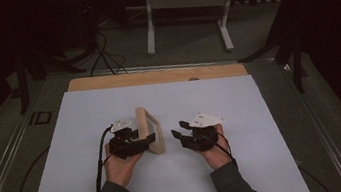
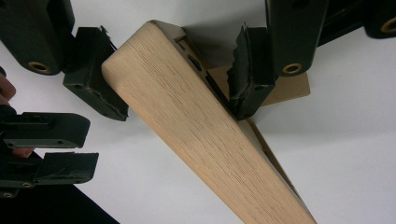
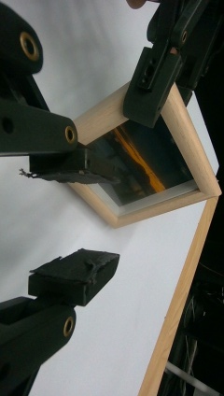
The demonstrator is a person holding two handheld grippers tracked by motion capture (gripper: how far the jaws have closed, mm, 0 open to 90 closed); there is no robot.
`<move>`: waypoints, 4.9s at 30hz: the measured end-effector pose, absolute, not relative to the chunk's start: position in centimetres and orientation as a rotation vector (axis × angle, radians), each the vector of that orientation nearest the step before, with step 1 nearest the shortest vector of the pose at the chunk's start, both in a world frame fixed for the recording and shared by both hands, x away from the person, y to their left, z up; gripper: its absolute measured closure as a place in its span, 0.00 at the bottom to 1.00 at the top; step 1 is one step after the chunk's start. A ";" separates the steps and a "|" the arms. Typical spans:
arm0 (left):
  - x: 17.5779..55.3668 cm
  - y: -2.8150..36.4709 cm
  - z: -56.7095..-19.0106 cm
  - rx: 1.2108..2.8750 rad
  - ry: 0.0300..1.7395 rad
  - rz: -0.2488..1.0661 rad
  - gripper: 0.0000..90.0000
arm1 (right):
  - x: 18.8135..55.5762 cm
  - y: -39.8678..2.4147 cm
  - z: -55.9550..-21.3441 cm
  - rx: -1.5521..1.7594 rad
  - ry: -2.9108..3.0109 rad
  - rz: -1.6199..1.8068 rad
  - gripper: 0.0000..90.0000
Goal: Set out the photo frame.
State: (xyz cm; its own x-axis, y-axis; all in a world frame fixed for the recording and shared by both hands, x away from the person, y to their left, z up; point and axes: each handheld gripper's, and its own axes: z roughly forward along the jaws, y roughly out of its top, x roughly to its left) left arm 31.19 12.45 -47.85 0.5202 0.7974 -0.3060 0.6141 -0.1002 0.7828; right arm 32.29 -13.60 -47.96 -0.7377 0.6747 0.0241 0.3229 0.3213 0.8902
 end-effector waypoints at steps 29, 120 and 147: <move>31.3 13.4 -47.6 1.785 1.198 0.219 0.63 | 32.4 -14.2 -47.4 0.898 2.210 1.395 0.60; 29.2 10.6 -47.5 1.983 0.853 0.401 0.67 | 37.4 -9.3 -44.2 0.849 2.209 1.271 1.00; 29.3 10.4 -47.6 1.992 0.880 0.444 0.65 | 36.9 -10.4 -44.6 0.877 2.242 1.226 1.00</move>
